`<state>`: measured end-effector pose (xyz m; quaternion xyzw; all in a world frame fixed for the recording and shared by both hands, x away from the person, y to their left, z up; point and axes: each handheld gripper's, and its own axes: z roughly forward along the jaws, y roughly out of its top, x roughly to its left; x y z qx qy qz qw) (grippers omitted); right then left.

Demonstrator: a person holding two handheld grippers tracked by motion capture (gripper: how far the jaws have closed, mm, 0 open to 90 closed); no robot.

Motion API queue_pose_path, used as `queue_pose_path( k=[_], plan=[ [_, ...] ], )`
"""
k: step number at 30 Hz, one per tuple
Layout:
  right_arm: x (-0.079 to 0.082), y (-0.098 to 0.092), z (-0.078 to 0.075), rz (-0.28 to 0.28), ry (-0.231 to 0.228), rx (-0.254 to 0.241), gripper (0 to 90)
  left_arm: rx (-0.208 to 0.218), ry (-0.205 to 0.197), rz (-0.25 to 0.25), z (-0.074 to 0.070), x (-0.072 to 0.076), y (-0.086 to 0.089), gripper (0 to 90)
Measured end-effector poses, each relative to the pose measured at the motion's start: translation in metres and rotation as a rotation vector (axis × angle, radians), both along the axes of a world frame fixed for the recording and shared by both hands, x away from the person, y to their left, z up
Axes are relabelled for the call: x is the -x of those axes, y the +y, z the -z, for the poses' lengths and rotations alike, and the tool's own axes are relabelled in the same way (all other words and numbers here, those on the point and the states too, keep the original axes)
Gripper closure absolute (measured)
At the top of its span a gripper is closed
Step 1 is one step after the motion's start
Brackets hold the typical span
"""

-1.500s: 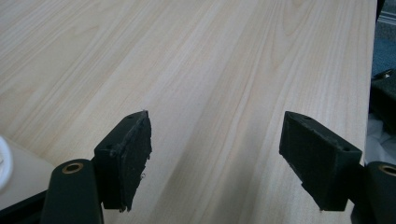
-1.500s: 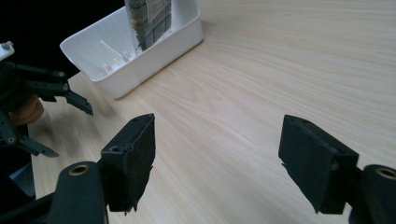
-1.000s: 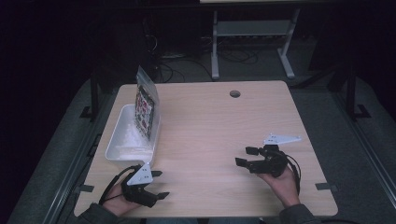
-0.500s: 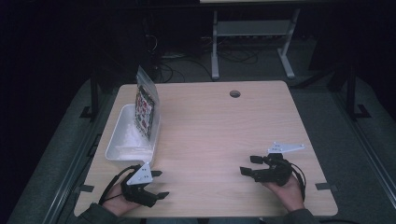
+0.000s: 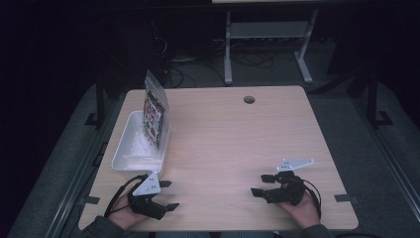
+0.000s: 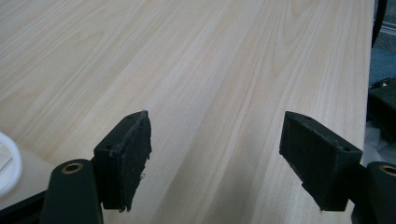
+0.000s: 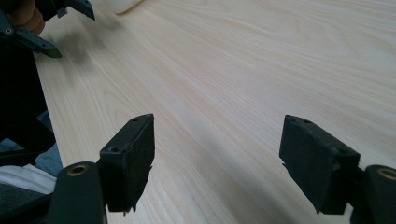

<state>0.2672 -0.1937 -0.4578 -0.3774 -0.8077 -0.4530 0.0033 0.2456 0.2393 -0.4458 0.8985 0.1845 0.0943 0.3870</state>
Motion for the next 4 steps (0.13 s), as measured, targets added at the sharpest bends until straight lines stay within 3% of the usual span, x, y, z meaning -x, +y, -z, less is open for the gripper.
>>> queue_pose_path(
  k=[4],
  plan=[
    [0.0002,0.0037,0.0006,-0.007,0.0,0.002,25.9,0.001,0.0,0.002,0.0001,-0.0003,0.0002,24.5]
  ],
)
